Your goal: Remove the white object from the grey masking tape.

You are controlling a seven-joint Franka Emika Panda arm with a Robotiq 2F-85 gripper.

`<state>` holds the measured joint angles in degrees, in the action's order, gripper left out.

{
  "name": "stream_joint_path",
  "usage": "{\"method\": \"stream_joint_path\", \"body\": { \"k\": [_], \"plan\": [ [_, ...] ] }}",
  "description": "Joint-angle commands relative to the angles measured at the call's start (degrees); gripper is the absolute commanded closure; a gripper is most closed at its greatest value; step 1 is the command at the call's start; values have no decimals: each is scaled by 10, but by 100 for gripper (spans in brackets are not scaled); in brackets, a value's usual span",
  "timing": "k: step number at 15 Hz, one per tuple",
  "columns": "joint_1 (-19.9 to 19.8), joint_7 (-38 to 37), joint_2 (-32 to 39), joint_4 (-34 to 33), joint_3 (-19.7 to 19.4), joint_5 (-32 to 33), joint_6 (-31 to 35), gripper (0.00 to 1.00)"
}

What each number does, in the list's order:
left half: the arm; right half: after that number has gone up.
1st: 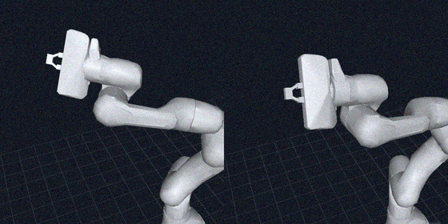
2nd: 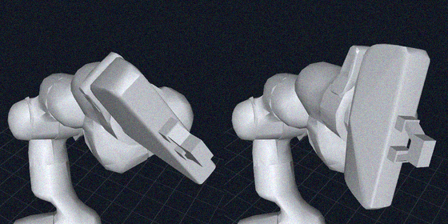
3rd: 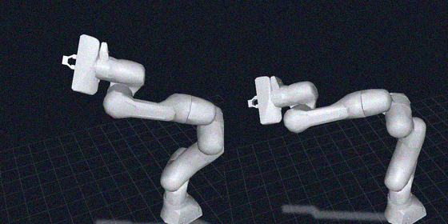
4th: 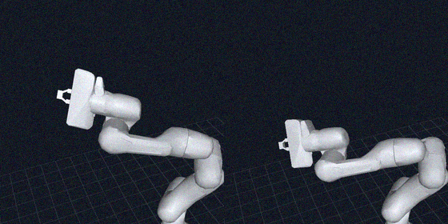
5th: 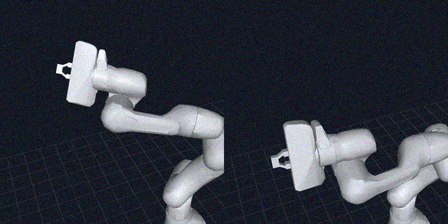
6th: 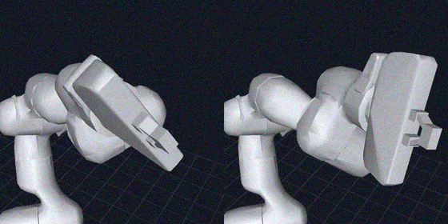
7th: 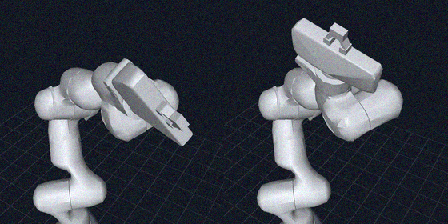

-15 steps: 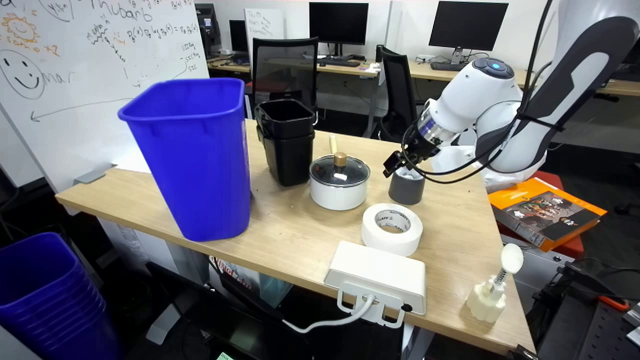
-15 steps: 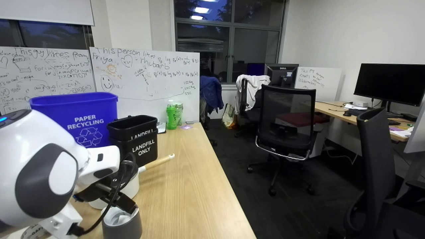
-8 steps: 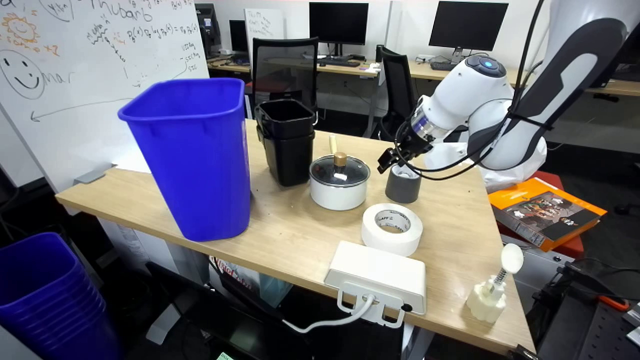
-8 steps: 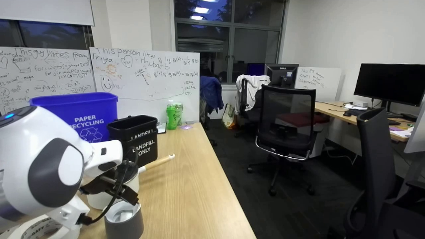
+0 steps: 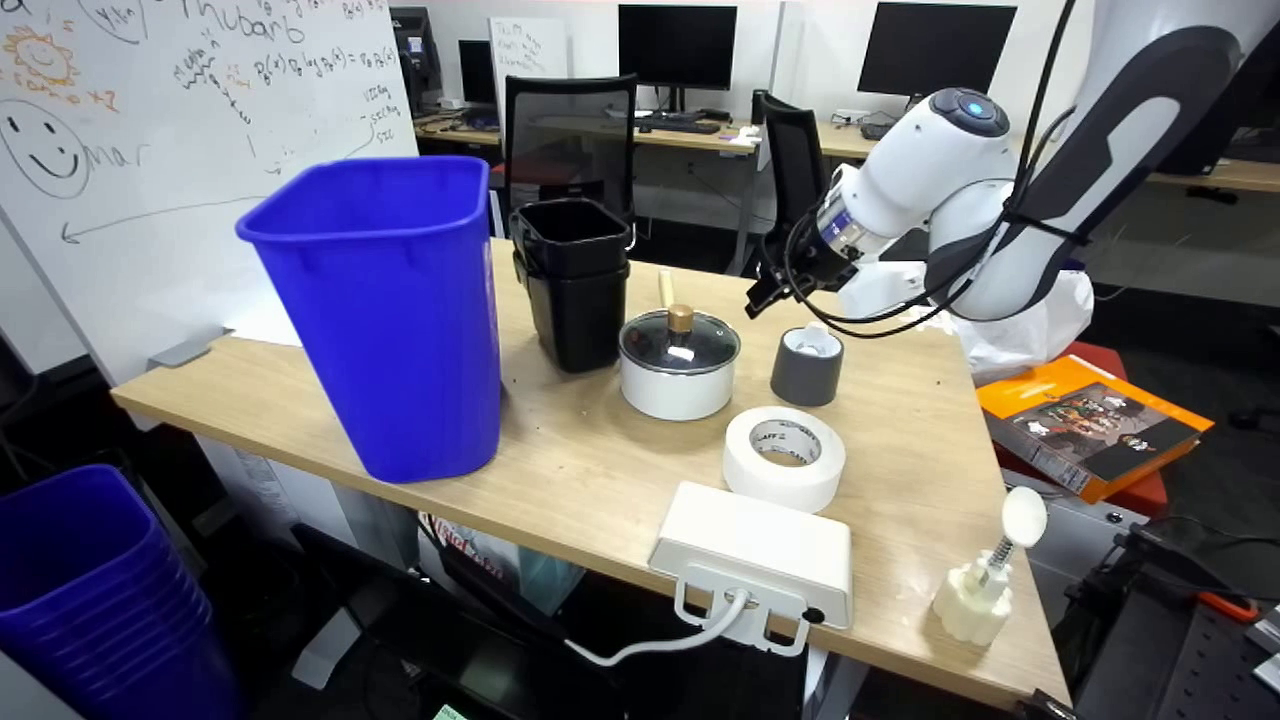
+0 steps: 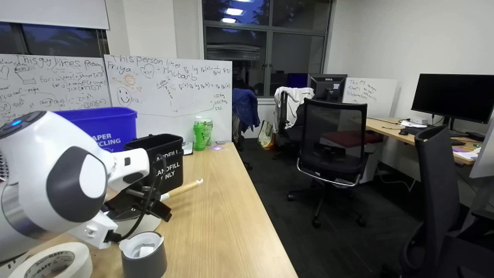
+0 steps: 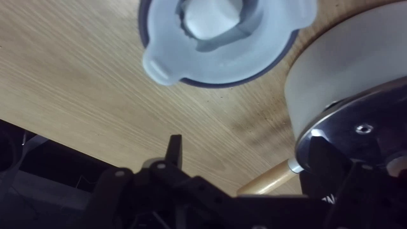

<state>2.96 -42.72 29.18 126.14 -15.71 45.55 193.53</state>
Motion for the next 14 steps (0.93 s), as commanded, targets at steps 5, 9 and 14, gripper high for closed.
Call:
{"method": "stream_joint_path", "body": {
  "k": [5, 9, 14],
  "plan": [
    [-217, 27, -18, 27, 247, 97, 32, 0],
    [-311, 42, -6, 18, 311, 214, 36, 0],
    [-362, 61, -7, 2, 319, 316, 43, 0]
  ]
}}
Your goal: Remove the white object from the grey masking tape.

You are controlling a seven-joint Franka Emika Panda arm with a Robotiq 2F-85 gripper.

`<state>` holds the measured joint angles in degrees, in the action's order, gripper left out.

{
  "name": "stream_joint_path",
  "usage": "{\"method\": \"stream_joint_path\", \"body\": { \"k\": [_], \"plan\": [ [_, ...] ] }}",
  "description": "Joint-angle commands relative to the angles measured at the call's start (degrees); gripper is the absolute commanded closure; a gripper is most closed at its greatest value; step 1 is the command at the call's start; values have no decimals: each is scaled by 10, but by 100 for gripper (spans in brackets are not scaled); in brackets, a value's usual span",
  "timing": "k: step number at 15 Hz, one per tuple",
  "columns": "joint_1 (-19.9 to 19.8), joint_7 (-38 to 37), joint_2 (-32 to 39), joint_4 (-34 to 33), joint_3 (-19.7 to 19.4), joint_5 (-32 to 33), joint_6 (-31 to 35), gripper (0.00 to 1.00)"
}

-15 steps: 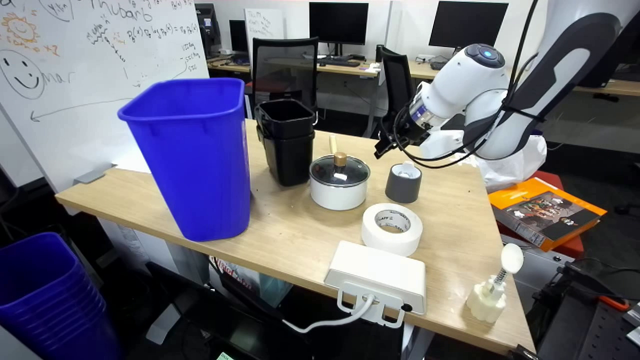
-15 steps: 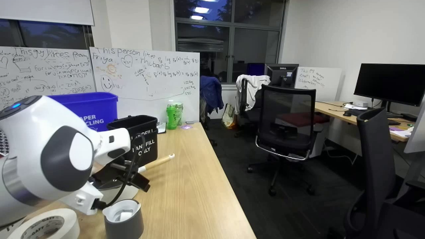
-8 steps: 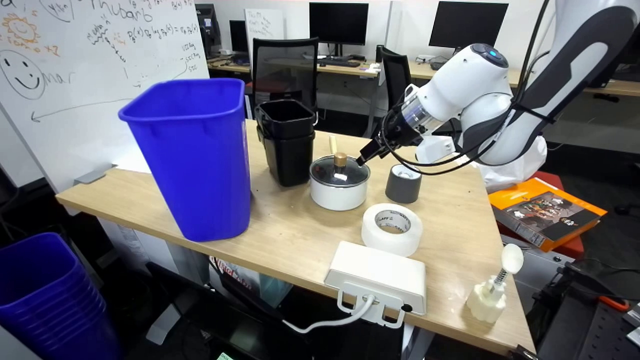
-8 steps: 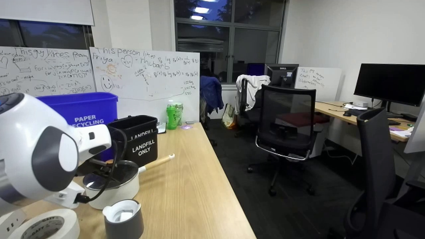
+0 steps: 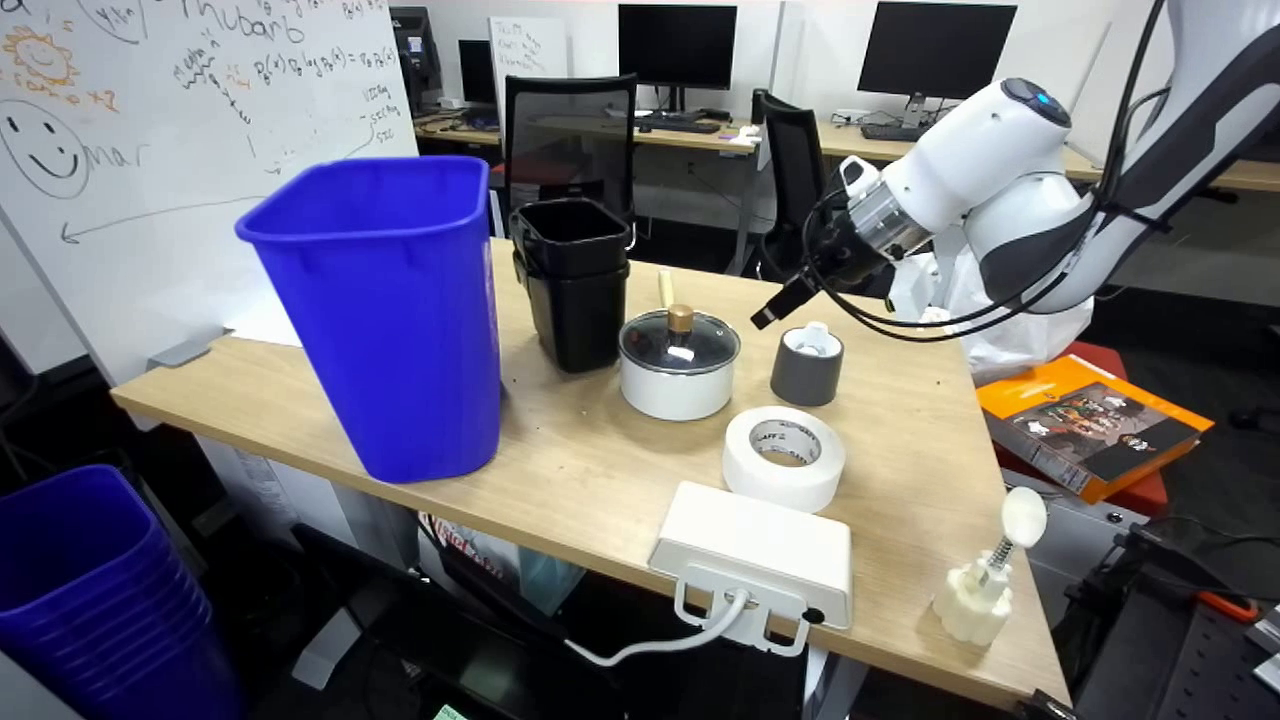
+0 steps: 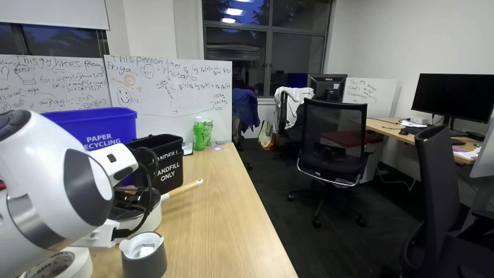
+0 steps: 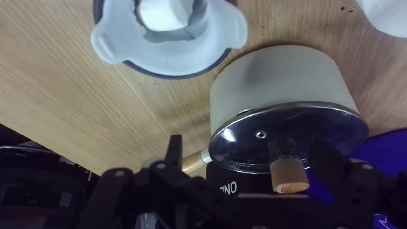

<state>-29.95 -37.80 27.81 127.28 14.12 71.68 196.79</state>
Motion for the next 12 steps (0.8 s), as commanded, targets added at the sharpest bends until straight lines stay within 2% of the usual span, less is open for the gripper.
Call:
{"method": "stream_joint_path", "body": {
  "k": [1, 6, 12],
  "plan": [
    [-41, 11, 7, -8, 20, 77, 14, 0],
    [-57, 11, -4, -9, -6, 177, 13, 0],
    [-53, 31, -6, -31, -25, 188, -5, 0]
  ]
}}
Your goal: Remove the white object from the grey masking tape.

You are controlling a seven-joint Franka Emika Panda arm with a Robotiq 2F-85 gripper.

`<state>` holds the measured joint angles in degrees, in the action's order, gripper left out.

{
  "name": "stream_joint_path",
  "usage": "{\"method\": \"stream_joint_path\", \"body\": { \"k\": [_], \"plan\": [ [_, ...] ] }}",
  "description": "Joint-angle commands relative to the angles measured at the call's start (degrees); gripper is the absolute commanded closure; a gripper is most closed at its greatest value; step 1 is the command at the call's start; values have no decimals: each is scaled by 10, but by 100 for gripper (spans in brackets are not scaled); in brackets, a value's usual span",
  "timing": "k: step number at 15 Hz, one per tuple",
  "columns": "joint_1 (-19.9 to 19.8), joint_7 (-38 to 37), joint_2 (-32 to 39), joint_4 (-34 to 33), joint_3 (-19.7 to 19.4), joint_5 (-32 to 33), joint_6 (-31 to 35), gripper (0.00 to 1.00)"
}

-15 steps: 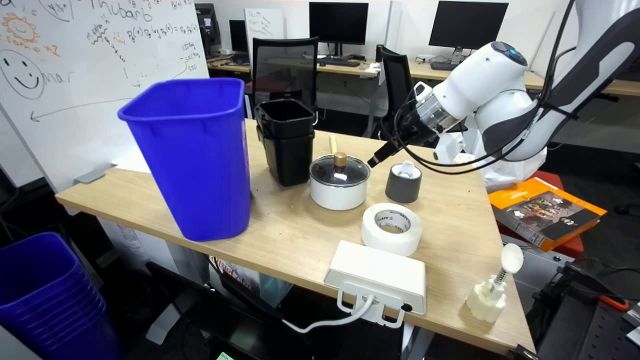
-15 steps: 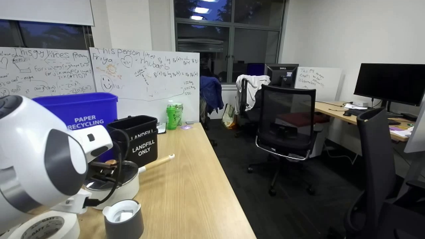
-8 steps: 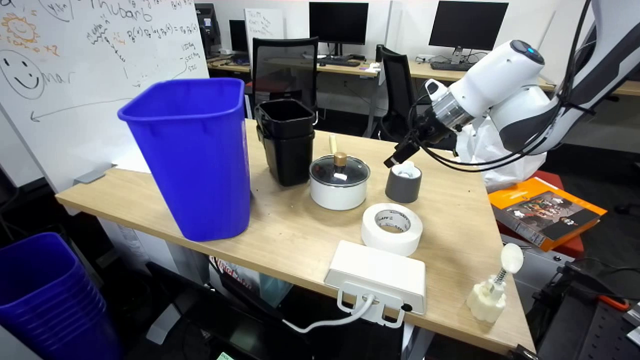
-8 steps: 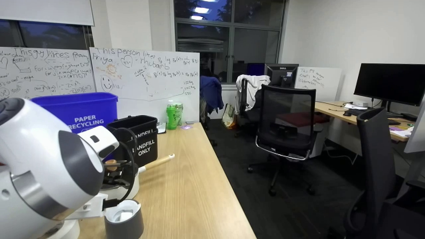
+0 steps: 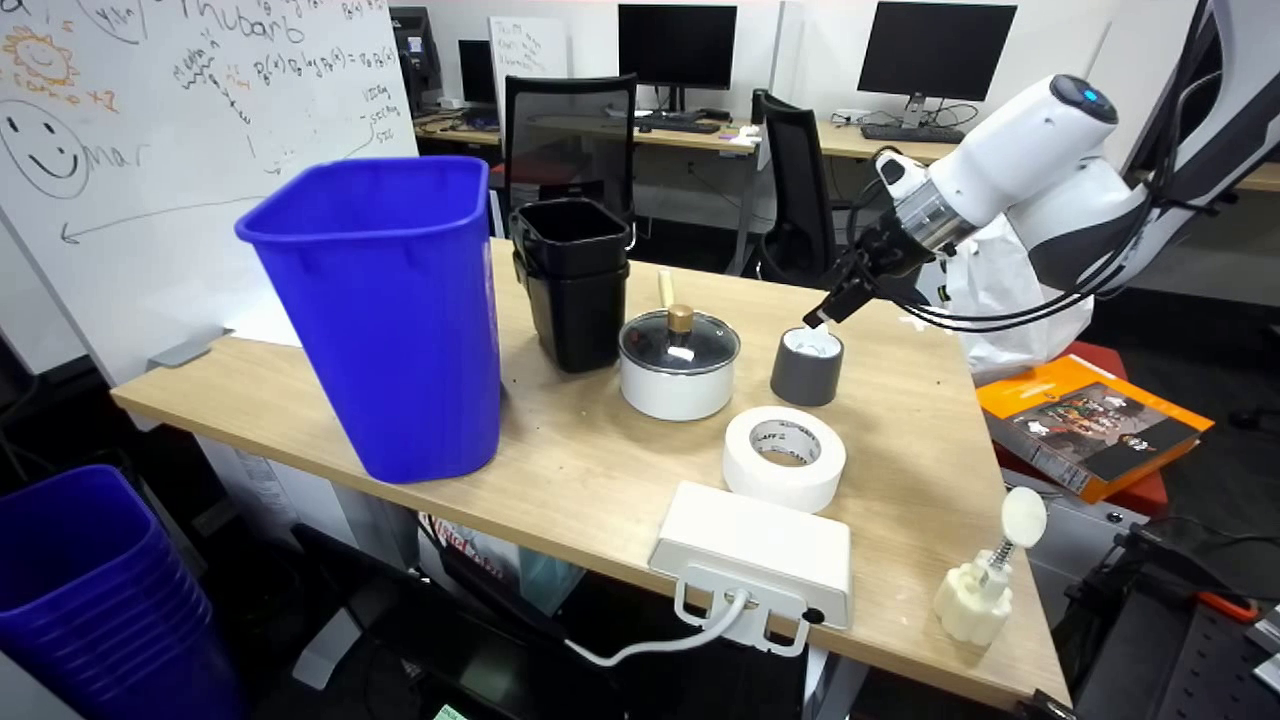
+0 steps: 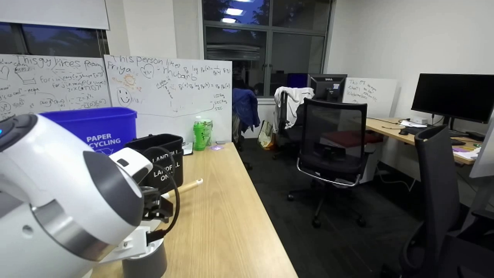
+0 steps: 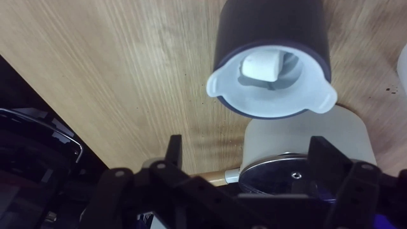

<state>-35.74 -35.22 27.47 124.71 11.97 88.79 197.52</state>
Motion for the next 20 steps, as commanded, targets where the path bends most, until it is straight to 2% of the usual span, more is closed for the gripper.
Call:
{"method": "stream_joint_path", "body": {
  "k": [1, 12, 13, 14, 17, 18, 19, 20],
  "plan": [
    [6, 4, -5, -2, -4, 16, -16, 0],
    [4, -20, -12, 26, -12, -2, -63, 0],
    [57, 65, -22, 53, -69, -111, -46, 0],
    [12, -16, -15, 34, -22, -42, -70, 0],
    [23, -27, -13, 32, -28, -81, -80, 0],
    [70, 47, -19, 52, -73, -184, -61, 0],
    [34, -22, -12, 29, -35, -127, -79, 0],
    [43, -11, -12, 29, -42, -148, -78, 0]
  ]
}}
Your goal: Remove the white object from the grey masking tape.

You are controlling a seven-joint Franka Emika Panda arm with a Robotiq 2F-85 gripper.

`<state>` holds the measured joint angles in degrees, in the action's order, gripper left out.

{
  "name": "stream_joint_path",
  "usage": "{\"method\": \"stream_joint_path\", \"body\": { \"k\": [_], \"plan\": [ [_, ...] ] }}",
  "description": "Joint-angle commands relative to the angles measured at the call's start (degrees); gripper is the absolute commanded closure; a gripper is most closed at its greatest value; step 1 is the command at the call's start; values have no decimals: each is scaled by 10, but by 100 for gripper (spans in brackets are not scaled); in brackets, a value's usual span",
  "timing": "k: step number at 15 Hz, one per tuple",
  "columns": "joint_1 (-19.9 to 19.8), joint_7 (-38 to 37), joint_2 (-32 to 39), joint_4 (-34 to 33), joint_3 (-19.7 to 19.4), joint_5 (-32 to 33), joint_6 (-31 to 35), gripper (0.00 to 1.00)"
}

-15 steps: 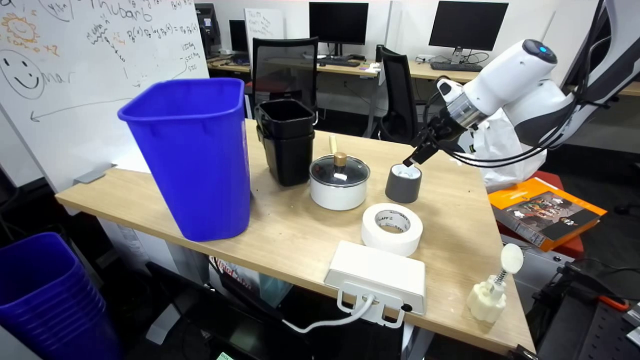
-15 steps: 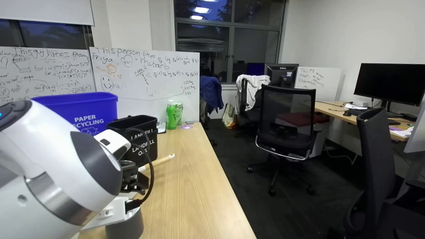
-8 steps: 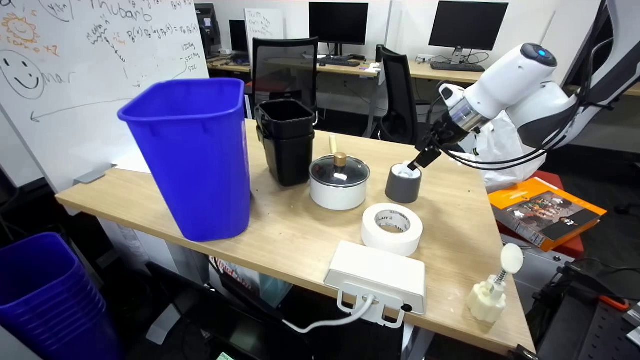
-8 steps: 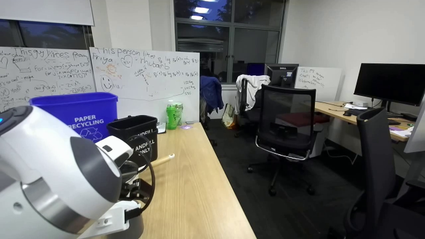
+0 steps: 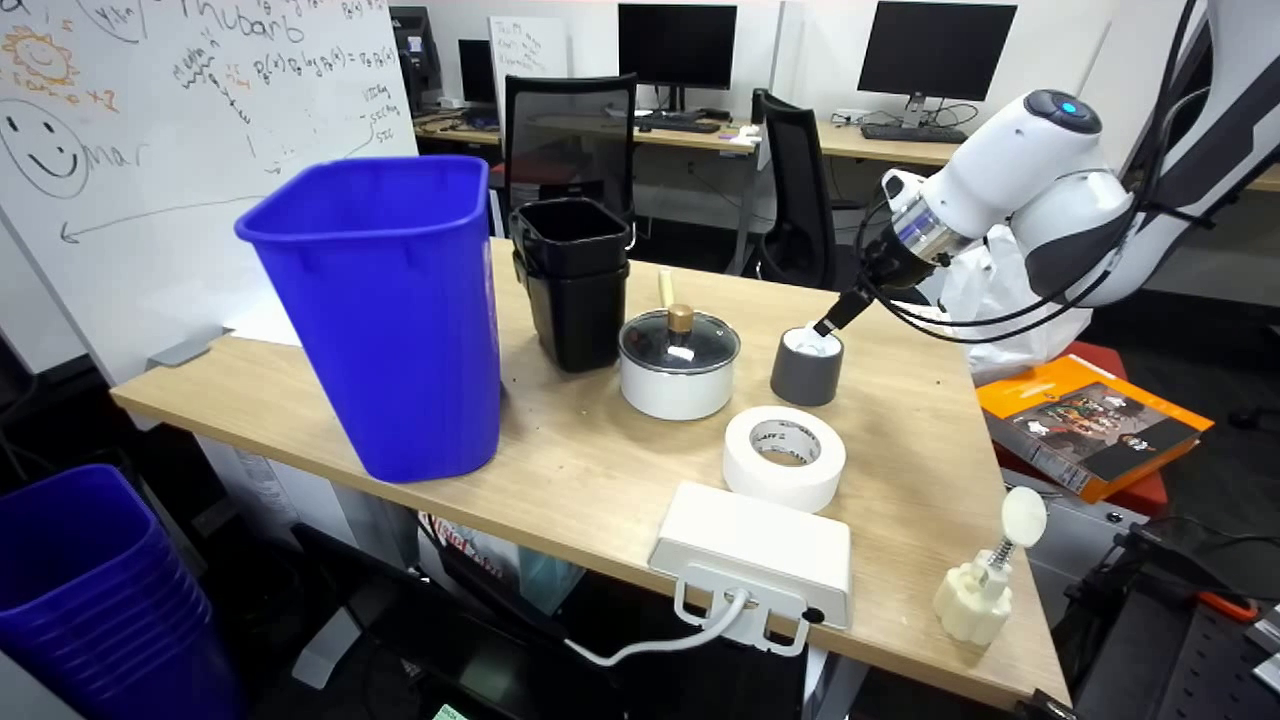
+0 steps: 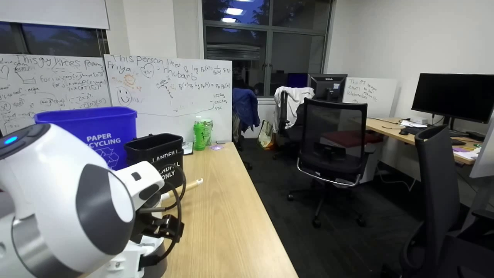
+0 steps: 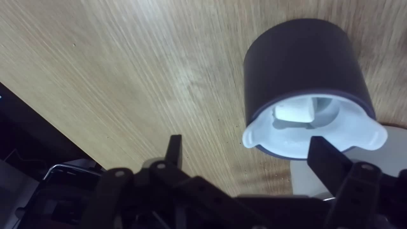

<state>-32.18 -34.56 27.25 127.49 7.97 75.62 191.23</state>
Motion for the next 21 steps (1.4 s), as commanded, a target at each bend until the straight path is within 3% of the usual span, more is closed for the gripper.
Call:
{"method": "stream_joint_path", "body": {
  "k": [1, 5, 7, 14, 15, 16, 17, 18, 19, 20, 21],
  "plan": [
    [10, -25, -10, 0, -3, -17, -16, 0],
    [9, -37, -9, 3, -1, -16, -16, 0],
    [11, -46, -9, 1, -4, -19, -13, 26],
    [18, -74, -9, -4, -15, -18, -15, 77],
    [52, 18, -16, 22, -47, -125, -2, 72],
    [28, -64, -9, 3, -26, -51, -16, 45],
    [39, -49, -9, 8, -35, -71, -17, 44],
    [67, 37, -15, 35, -54, -178, -6, 43],
    [52, -43, -9, 16, -44, -104, -15, 37],
    [79, 70, -14, 46, -59, -228, -5, 31],
    [84, 81, -14, 51, -59, -257, -5, 23]
  ]
}}
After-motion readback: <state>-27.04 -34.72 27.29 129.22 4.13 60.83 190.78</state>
